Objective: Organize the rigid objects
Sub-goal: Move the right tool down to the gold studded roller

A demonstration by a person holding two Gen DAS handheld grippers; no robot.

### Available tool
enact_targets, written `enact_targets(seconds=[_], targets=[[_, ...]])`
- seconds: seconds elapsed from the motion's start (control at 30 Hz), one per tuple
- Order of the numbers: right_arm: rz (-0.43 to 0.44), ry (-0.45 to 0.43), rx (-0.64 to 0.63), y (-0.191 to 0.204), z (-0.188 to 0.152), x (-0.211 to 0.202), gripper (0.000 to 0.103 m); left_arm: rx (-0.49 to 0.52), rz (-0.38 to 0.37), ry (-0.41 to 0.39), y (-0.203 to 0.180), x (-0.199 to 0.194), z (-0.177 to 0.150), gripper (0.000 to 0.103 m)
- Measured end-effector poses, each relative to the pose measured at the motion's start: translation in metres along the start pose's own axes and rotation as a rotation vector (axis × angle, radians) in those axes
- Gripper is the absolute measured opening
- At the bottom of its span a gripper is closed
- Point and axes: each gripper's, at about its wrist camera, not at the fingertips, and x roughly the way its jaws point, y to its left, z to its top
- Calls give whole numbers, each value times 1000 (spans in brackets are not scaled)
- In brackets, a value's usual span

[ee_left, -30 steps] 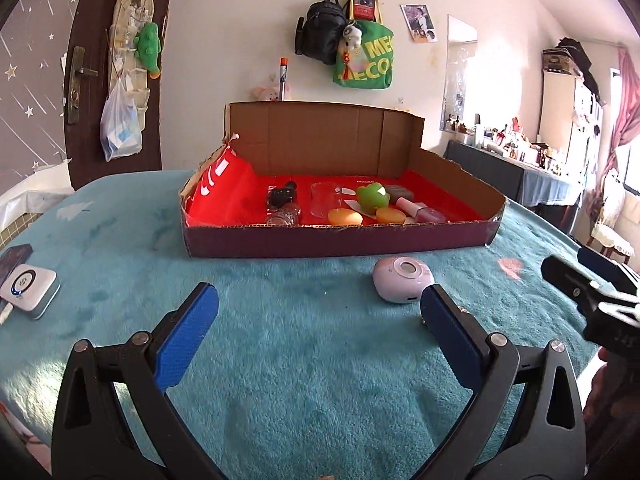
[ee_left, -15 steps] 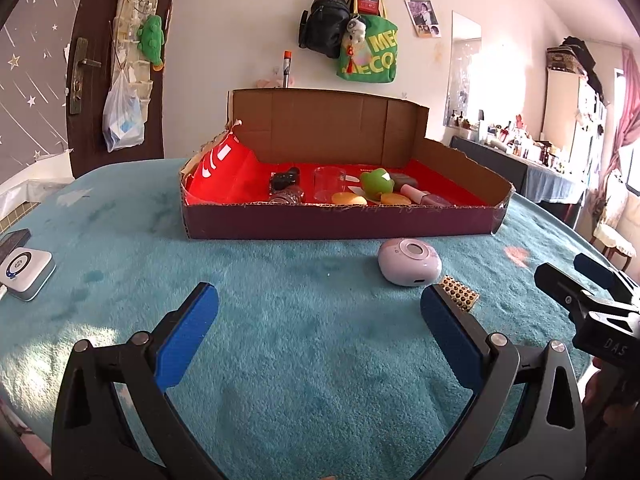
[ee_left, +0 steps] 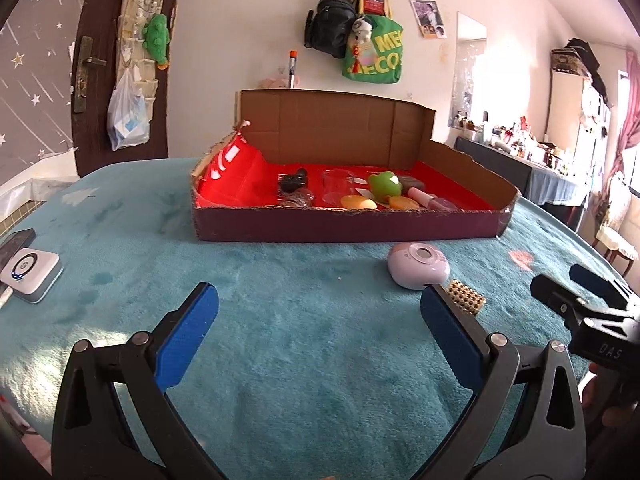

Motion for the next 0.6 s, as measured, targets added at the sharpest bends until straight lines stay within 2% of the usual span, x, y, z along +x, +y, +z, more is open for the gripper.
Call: enact_targets(seconds=[0.4, 0.6], targets=[[113, 105, -48, 33, 13, 15, 103, -9, 34, 36, 30, 1, 12, 103], [149, 226, -92, 62, 22, 36, 103, -12, 40, 51, 43, 1, 21, 103]])
